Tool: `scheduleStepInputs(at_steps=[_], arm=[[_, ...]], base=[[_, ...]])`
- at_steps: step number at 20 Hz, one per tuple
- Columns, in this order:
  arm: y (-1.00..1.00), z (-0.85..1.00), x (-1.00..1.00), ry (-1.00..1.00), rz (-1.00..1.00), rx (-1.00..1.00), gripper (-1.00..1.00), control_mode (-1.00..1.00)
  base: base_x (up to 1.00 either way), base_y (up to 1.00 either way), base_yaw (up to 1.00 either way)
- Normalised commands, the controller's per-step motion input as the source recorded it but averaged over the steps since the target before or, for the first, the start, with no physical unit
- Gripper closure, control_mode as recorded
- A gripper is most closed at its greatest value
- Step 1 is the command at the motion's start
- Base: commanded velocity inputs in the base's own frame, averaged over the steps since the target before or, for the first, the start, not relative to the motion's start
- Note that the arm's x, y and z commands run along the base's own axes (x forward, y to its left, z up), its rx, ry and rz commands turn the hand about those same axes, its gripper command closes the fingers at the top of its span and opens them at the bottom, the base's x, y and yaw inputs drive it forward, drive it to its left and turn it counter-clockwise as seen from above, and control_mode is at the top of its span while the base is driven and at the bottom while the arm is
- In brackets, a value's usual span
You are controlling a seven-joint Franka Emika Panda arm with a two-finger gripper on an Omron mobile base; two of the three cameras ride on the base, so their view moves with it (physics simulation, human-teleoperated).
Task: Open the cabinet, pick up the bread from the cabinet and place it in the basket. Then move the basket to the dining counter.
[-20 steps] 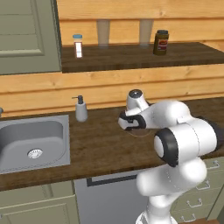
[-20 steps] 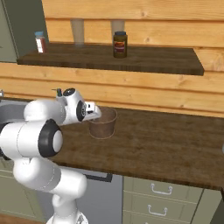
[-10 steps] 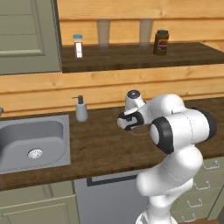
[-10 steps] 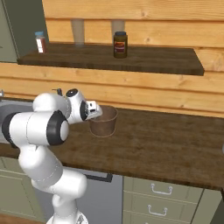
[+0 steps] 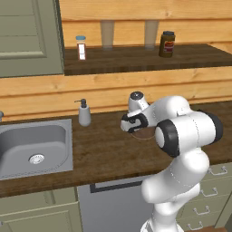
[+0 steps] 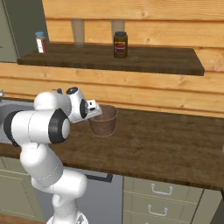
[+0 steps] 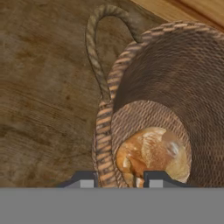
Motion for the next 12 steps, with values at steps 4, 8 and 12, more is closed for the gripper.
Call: scheduleStepInputs(at_steps=[4,8,12], arm=[[0.0,0.18,-0.42,0.0,0.03,0.0,1.0,-1.0],[0.01,0.85,-0.53,-0.02,0.01,-0.05,1.0,-1.0],[0.0,1.0,-0.61,-0.04,0.0,-0.04,1.0,-1.0]], base=[[0.0,0.0,0.0],[0.0,0.0,0.0],[0.0,0.0,0.0]])
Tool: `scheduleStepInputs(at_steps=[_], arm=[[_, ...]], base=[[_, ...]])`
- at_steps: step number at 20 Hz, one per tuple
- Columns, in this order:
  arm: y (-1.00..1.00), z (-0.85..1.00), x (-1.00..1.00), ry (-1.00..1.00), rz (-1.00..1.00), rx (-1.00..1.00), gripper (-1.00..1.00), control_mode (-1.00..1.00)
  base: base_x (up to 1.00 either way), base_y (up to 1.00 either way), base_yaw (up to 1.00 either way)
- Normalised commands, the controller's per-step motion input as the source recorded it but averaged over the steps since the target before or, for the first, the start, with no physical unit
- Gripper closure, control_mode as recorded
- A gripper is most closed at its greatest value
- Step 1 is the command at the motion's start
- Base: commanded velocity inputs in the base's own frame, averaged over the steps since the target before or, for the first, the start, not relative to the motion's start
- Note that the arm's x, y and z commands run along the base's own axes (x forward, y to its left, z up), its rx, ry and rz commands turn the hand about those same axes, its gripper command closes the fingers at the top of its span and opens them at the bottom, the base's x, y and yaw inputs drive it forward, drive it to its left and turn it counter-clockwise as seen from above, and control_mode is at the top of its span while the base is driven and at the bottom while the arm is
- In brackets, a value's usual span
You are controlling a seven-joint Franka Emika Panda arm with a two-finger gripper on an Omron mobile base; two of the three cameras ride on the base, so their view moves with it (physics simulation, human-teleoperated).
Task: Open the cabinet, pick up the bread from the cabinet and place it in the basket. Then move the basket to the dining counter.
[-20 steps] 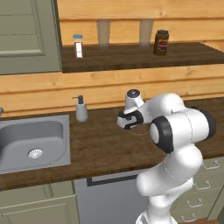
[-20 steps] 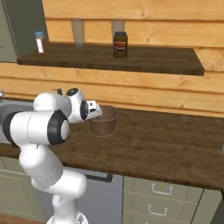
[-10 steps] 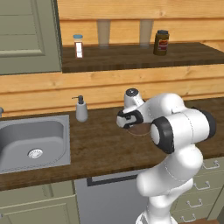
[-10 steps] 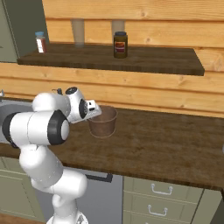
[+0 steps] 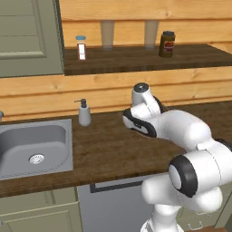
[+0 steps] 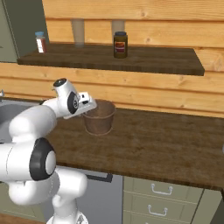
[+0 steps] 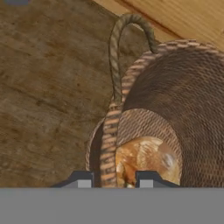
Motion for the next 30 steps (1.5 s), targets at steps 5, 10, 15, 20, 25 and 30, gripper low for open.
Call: scheduleStepInputs(at_steps=[5,10,15,20,25,30], arm=[[0.0,1.0,-0.65,0.0,0.0,0.0,1.0,-1.0],[0.0,0.85,-0.5,0.0,0.0,0.0,1.0,-1.0],[0.0,0.81,-0.49,-0.08,0.0,-0.01,1.0,-1.0],[0.01,0.54,-0.53,-0.05,0.0,-0.1,1.0,-1.0],[0.02,0.37,-0.54,-0.08,0.0,-0.1,1.0,-1.0],[0.0,0.0,0.0,0.0,0.0,0.0,1.0,1.0]], base=[[0.0,0.0,0.0],[0.0,0.0,0.0],[0.0,0.0,0.0],[0.0,0.0,0.0],[0.0,0.0,0.0],[-0.34,0.2,0.04]])
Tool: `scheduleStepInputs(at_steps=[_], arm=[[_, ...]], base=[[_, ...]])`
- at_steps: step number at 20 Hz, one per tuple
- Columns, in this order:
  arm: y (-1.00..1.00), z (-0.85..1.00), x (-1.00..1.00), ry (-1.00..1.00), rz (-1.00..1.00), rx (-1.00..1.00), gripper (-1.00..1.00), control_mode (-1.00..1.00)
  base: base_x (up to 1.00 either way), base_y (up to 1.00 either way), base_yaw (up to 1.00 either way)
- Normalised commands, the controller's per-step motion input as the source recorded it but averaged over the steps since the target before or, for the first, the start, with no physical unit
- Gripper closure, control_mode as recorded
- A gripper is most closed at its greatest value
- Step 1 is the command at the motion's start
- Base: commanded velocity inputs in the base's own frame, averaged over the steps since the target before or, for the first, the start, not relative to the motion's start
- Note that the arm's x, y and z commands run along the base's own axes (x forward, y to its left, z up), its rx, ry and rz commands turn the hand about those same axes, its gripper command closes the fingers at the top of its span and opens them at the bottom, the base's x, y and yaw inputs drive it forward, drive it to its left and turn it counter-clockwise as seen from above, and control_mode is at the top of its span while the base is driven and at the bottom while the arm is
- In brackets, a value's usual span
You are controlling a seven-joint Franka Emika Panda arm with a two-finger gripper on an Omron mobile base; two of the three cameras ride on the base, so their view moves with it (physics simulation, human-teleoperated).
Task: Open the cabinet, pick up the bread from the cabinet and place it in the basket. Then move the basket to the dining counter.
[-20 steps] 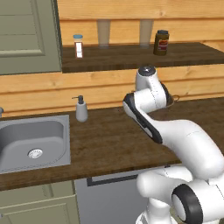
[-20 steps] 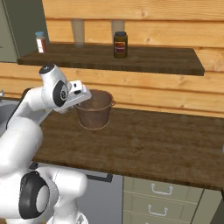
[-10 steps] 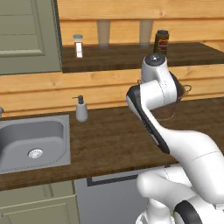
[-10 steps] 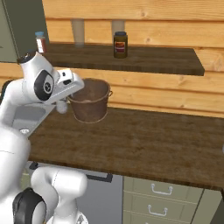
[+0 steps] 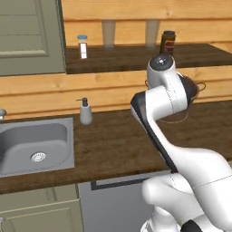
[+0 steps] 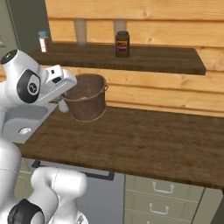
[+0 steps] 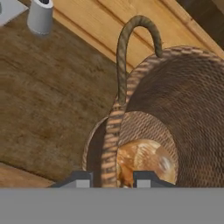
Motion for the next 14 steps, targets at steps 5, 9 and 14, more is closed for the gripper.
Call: scheduleStepInputs(at_steps=[5,9,14], arm=[[0.0,0.0,0.0,0.0,0.0,0.0,1.0,1.0],[0.0,0.0,0.0,0.0,0.0,0.0,1.0,1.0],[0.0,0.0,0.0,0.0,0.0,0.0,1.0,1.0]], base=[[-0.19,0.31,-0.6],[-0.24,0.15,-0.83],[-0.29,0.01,-0.88]])
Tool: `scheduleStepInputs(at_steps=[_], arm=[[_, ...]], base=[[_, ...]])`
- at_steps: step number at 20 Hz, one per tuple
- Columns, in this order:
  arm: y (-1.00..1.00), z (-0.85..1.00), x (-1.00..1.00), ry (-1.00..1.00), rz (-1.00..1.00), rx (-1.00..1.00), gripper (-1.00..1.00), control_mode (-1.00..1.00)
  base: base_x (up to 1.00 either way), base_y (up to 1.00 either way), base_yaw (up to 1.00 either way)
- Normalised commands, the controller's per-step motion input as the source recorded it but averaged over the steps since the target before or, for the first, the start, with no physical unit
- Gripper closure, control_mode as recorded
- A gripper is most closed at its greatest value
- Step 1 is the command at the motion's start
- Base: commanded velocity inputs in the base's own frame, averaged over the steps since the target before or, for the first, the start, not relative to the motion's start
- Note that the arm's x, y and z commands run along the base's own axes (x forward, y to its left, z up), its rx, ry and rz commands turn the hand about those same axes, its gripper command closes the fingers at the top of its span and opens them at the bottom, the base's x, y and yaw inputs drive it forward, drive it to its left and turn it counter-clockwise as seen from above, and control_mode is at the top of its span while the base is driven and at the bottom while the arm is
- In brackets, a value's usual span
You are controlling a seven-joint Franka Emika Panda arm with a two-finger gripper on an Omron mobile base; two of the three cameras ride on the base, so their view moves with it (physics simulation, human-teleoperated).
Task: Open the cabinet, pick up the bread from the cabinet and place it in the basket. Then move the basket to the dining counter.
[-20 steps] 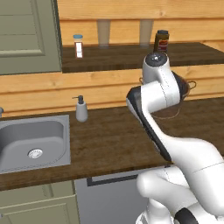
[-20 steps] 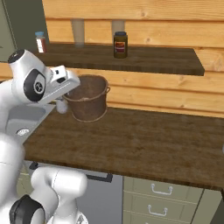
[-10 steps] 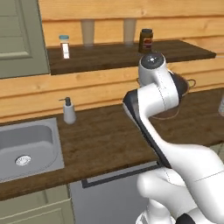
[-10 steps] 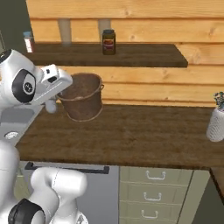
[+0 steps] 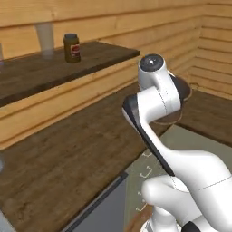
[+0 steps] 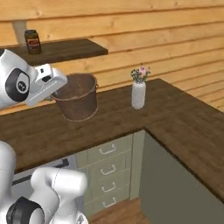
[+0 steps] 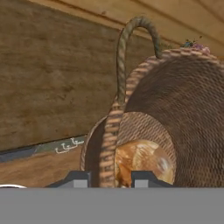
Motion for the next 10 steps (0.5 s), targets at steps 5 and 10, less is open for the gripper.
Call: scheduleStepInputs(at_steps=[5,10], arm=[[0.0,0.0,0.0,0.0,0.0,0.0,1.0,1.0],[0.0,0.0,0.0,0.0,0.0,0.0,1.0,1.0]], base=[[-0.12,-0.08,-0.84],[-0.01,-0.24,-0.75]])
